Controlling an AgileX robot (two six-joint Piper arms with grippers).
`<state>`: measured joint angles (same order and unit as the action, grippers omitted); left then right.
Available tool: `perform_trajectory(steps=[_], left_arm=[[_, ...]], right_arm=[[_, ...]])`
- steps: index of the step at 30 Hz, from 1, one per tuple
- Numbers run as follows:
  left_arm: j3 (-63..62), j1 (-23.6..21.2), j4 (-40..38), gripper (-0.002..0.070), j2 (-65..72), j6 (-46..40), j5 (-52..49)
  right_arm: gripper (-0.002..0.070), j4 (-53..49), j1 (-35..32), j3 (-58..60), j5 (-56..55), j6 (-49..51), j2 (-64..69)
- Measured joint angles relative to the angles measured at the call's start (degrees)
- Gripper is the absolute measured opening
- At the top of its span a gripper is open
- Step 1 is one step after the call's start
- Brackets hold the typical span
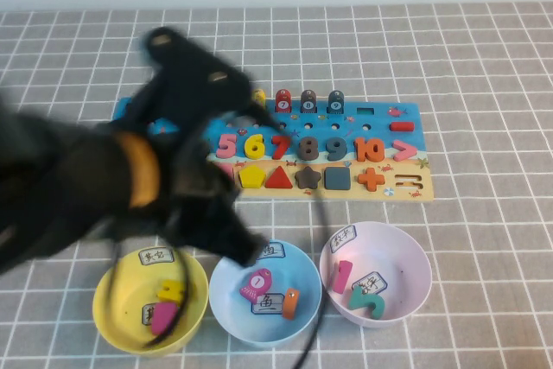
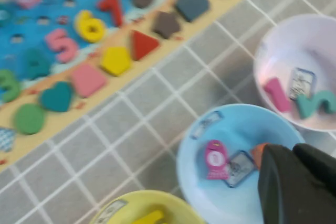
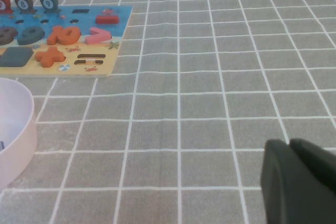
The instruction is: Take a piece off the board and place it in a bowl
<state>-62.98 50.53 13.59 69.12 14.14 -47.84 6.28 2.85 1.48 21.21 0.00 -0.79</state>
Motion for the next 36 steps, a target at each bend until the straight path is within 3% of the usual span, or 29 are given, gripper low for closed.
perform_trajectory(steps=[7,20,30,34,36], left_arm=[[17.59,0.00,7.83,0.0000,-16.05,11.87,12.97],[23.76,0.00,9.31,-0.0001,-21.14,14.92,13.66],[28.43,-0.13,10.25,-0.0001,-23.82,6.53,31.65],[34.63,-4.88,2.93,-0.0001,-30.45,-1.24,39.13],[38.90,-9.76,-4.13,-0.0001,-35.52,-8.10,43.42]], right_arm=[[-0.0018,0.00,0.00,0.00,0.00,0.00,0.00],[-0.0018,0.00,0.00,0.00,0.00,0.00,0.00],[-0.0018,0.00,0.00,0.00,0.00,0.00,0.00],[-0.0018,0.00,0.00,0.00,0.00,0.00,0.00],[-0.0018,0.00,0.00,0.00,0.00,0.00,0.00]])
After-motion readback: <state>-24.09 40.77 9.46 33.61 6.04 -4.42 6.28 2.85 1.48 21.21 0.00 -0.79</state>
